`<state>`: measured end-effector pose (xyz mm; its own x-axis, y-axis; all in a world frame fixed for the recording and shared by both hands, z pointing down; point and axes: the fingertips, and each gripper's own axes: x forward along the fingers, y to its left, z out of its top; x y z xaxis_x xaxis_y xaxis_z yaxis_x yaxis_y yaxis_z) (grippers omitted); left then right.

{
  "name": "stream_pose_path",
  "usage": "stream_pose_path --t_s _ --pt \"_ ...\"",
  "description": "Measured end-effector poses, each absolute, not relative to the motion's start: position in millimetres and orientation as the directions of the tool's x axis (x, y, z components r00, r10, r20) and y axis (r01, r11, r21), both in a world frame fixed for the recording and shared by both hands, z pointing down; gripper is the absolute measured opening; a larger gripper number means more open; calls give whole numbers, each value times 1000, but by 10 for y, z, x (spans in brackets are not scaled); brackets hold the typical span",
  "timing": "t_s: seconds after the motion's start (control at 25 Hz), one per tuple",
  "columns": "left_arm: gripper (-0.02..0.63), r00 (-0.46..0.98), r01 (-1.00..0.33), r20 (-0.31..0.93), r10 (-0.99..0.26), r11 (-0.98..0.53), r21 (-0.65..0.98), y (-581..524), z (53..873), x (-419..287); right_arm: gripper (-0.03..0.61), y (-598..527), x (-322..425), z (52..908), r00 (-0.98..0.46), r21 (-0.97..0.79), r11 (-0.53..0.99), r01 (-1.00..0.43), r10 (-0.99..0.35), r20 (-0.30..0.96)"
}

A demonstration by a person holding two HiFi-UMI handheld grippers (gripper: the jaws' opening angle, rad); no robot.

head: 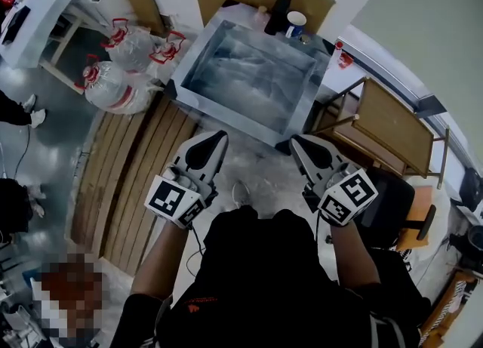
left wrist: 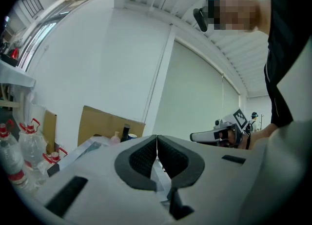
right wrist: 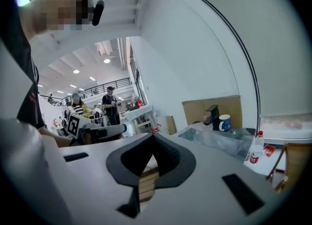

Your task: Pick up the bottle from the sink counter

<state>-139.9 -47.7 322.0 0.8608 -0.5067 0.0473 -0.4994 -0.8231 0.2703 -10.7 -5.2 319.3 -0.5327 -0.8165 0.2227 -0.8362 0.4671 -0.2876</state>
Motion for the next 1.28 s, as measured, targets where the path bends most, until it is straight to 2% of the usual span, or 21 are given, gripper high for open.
stream_pose_path --t_s 0.36,0.84,1.28 --pt "18 861 -503 69 -504 -823 266 -1047 3273 -1085 3 -520 65 3221 -549 -295 479 -827 -803 234" --pt "18 794 -603 88 -601 -764 227 -2181 3680 -399 3 -1366 571 3644 -652 -344 564 -751 -716 250" --pt "20 768 -640 128 -627 -746 184 -3174 4147 95 3 -1935 1002 4020 -688 -379 583 -719 -674 270"
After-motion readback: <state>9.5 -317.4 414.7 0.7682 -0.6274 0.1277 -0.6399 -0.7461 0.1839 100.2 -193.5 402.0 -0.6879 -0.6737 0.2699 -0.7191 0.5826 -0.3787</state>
